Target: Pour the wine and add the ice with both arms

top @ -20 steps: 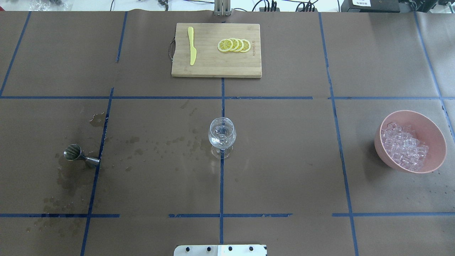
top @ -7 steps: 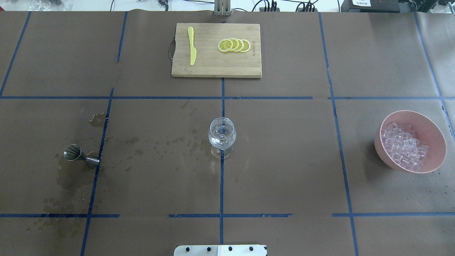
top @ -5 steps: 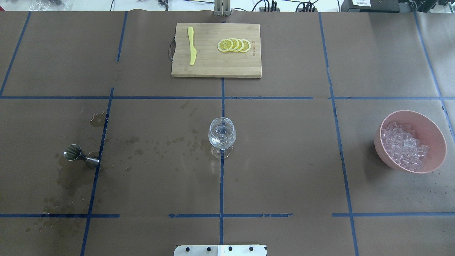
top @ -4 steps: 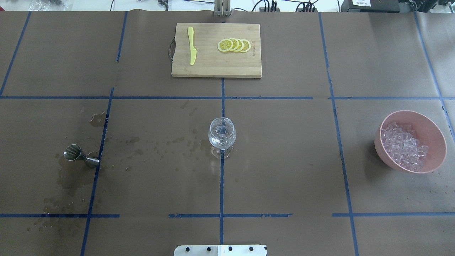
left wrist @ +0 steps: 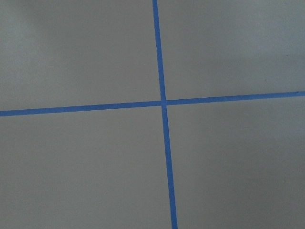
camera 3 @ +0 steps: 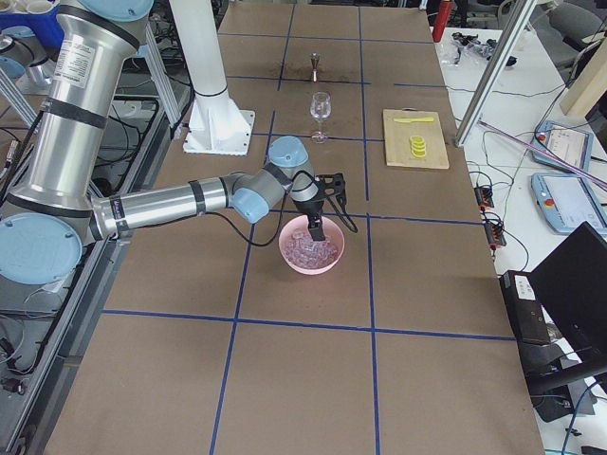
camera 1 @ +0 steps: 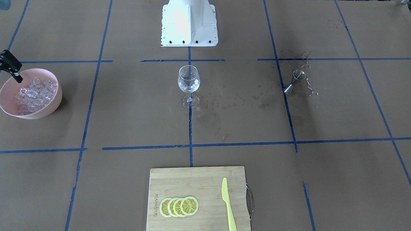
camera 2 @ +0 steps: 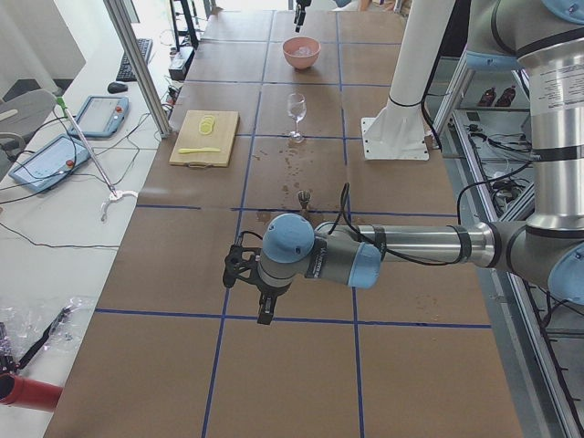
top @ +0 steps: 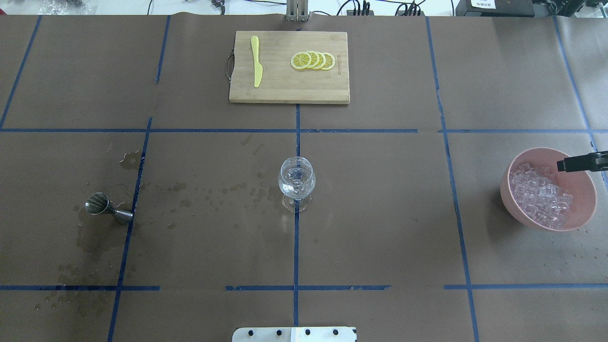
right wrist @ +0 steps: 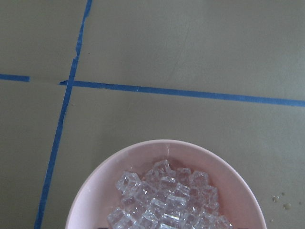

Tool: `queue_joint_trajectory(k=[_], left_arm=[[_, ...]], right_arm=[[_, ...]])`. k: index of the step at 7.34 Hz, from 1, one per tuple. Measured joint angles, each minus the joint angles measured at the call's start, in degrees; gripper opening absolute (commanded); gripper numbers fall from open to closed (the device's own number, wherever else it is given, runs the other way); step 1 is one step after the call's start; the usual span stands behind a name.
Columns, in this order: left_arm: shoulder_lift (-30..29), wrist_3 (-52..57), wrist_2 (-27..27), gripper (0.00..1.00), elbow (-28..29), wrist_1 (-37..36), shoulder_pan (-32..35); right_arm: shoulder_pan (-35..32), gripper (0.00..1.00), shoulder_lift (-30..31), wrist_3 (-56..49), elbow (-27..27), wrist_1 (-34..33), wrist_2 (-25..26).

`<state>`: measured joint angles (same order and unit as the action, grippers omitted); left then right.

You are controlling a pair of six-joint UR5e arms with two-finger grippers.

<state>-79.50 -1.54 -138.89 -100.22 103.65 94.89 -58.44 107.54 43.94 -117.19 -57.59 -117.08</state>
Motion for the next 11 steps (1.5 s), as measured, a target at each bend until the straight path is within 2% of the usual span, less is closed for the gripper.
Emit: queue_joint_trajectory(k=[1,4,5,9,11], left_arm=[[0.08,-0.03,-0.04,1.00,-0.02,0.20,0.02],[0.13,-0.04,-0.07,1.00,0.01,0.34,-0.05],[0.12,-0.02,-0.07,1.00,0.05,0.38,-0.05],[0.13,0.04,-0.07,1.00,0.17,0.41,-0.04],[0.13,0.10,-0.07,1.00,0.29,0.41,-0.06]], right_arm=[[3.25,0.81,0.51,2.68,0.77,0.80,2.18],[9.02,0.61,0.37,5.42,3.84,1.33,7.28],[9.84,0.58,0.27,5.45,4.45,1.34,8.11],[11.81,0.58,0.11,5.40,4.97,1.34,9.54],[12.30,0.45,0.07,5.29,5.05,1.34,10.54]])
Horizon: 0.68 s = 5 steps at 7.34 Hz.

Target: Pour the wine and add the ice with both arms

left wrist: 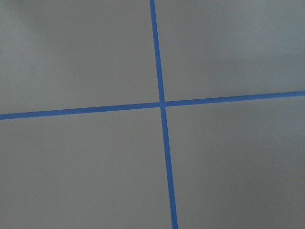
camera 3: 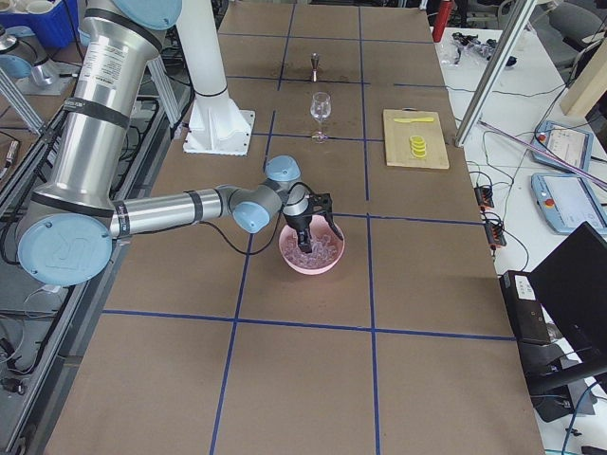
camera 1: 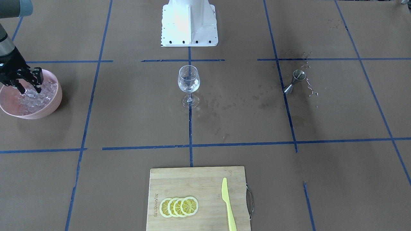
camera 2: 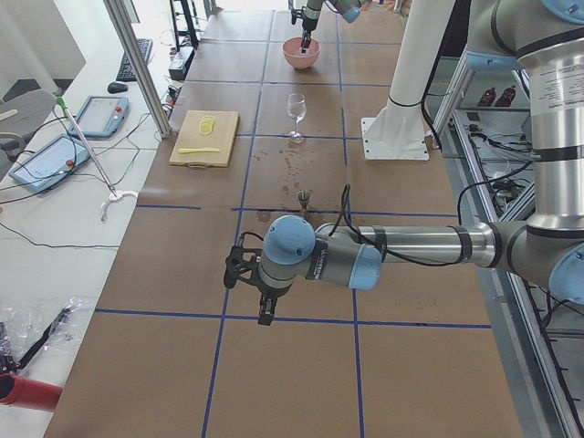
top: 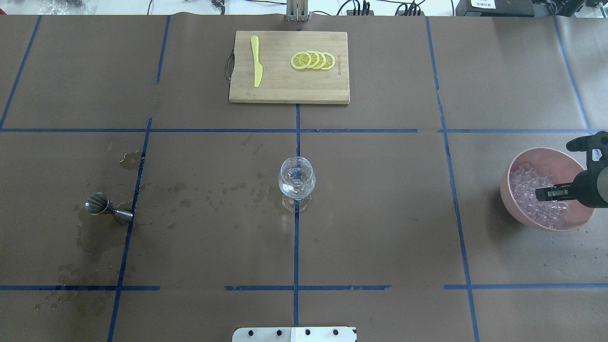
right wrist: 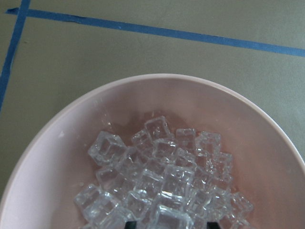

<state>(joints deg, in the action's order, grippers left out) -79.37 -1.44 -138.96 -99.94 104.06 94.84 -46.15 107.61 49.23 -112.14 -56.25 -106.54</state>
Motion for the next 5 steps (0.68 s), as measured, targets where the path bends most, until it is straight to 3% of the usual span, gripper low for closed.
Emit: queue_joint_trajectory(k=[3,5], left_arm=[[0.03,0.09,0.00,1.00,0.09,0.00,0.02],[0.07,0.11,0.00,1.00,0.09,0.00,0.01]], right_arm=[[0.15,0.05,-0.52,-0.20,0.14,0.00,0.90],[0.01,0.00,-0.85,-0.36,-0.08,-0.05,1.03]])
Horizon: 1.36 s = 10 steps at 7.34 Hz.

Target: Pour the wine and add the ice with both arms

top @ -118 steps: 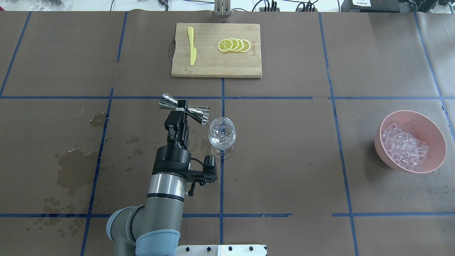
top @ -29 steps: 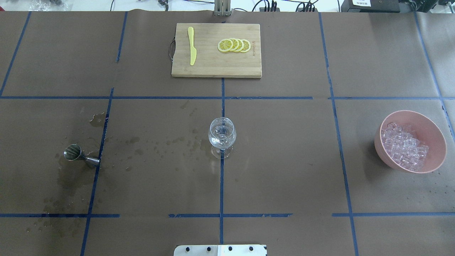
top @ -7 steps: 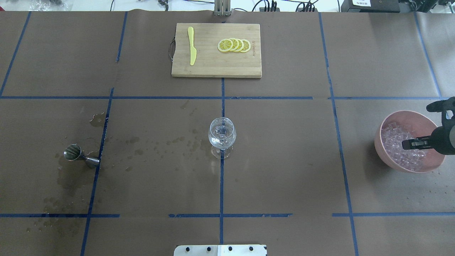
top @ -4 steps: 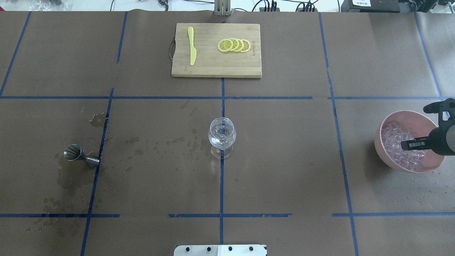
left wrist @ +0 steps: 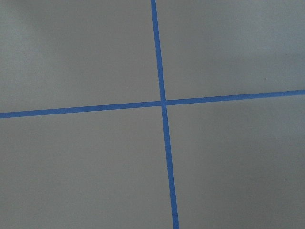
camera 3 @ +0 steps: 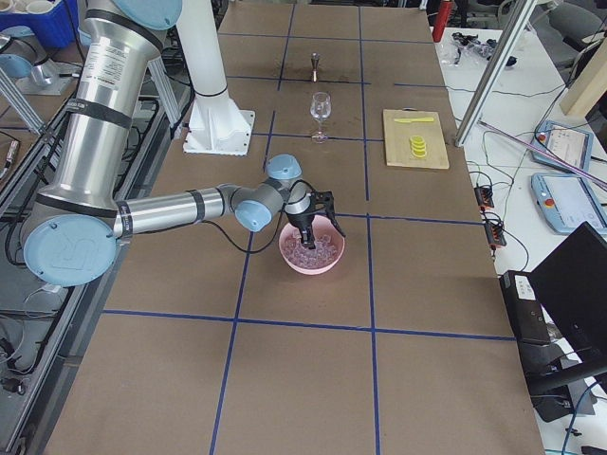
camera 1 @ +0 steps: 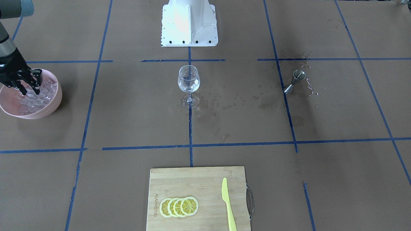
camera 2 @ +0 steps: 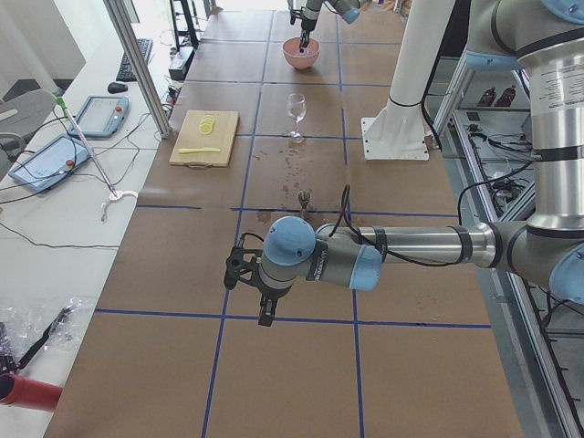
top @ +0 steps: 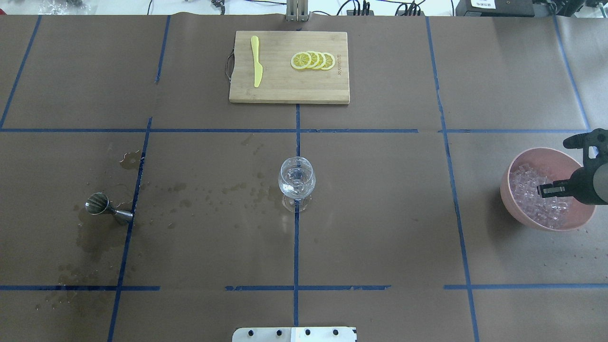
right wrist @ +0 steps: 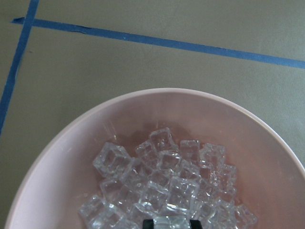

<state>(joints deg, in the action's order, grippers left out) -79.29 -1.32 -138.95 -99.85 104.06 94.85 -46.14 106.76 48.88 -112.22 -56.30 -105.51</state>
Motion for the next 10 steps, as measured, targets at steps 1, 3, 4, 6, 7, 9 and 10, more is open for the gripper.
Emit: queue_joint_trajectory(k=[1,3,4,6,7,9,10], left_arm=[[-0.01,0.00,0.00,1.00,0.00,0.00,-0.01],[-0.11,0.06,0.05,1.00,-0.05,0.00,-0.02],[-0.10,0.08,0.10,1.00,-0.01,0.10,0.00],[-0.02,0.11,0.37,1.00,0.14,0.13,0.00],[-0.09,0.15,1.17,1.00,0.02,0.15,-0.36],[-0.15,0.18,3.03,1.00,-0.42,0.17,-1.90],[-0.16,0.18,3.41,1.00,-0.51,0.18,-2.54]], right_arm=[[-0.27,0.00,-0.09,-0.11,-0.81,-0.06,-0.14],[-1.69,0.00,-0.47,-0.23,-4.44,-1.69,-1.57],[-2.75,0.00,-1.61,-0.10,-7.18,-4.62,-3.47],[-4.78,0.00,-5.70,1.05,-12.99,-12.67,-7.74],[-4.76,0.00,-9.68,3.34,-15.05,-17.79,-8.56],[-1.83,0.00,-22.35,8.81,-16.96,-31.64,-8.51],[0.28,0.00,-29.72,10.44,-17.13,-39.62,-8.14]])
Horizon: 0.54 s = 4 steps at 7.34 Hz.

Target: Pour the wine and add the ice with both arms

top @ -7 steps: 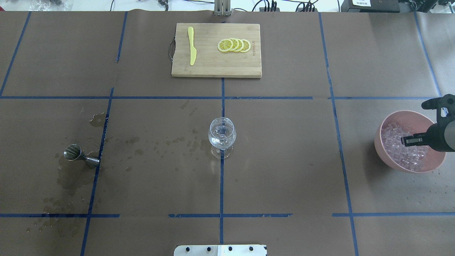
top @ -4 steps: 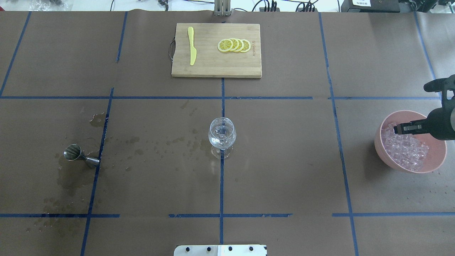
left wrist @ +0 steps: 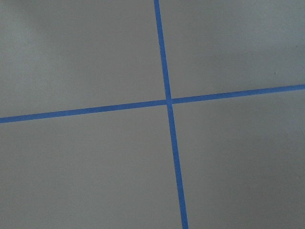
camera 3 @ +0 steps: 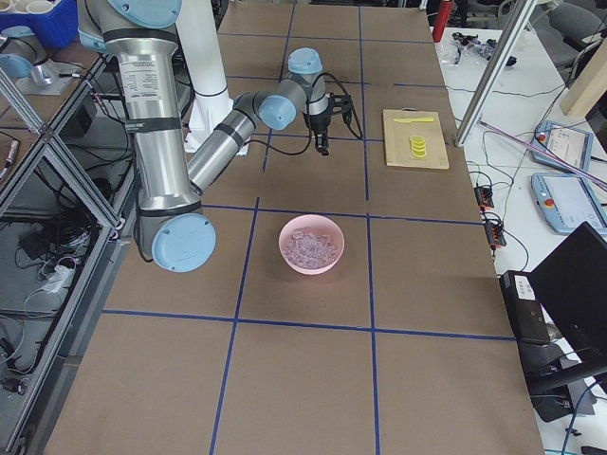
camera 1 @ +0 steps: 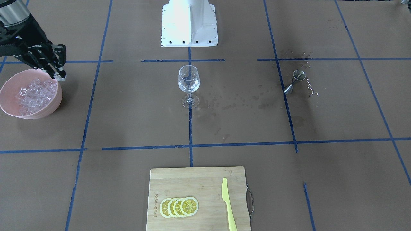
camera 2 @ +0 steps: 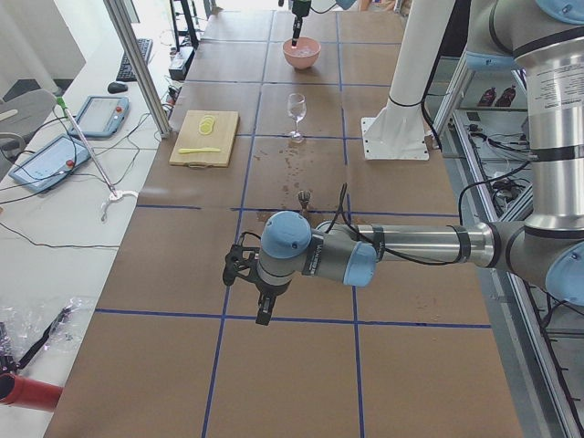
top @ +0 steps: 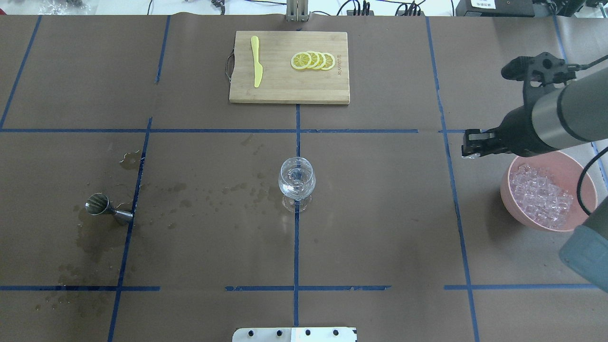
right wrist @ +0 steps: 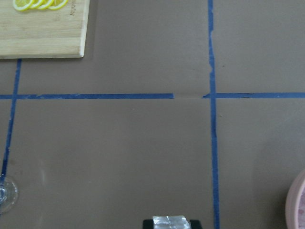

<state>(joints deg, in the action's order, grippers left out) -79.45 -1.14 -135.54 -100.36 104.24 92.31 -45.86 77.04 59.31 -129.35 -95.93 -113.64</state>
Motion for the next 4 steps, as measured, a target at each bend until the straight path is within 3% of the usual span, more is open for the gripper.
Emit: queue_joint_trajectory(k=[2,4], left_arm=[[0.05,0.00,0.30,1.00,-0.16,0.00,-0.44],[0.08,0.00,0.34,1.00,-0.28,0.00,-0.52]], right_arm=[[6.07,0.00,-13.93,4.60,0.61,-13.65,3.83],[12.58,0.00,-25.52,10.41,6.44,-18.10,10.46]])
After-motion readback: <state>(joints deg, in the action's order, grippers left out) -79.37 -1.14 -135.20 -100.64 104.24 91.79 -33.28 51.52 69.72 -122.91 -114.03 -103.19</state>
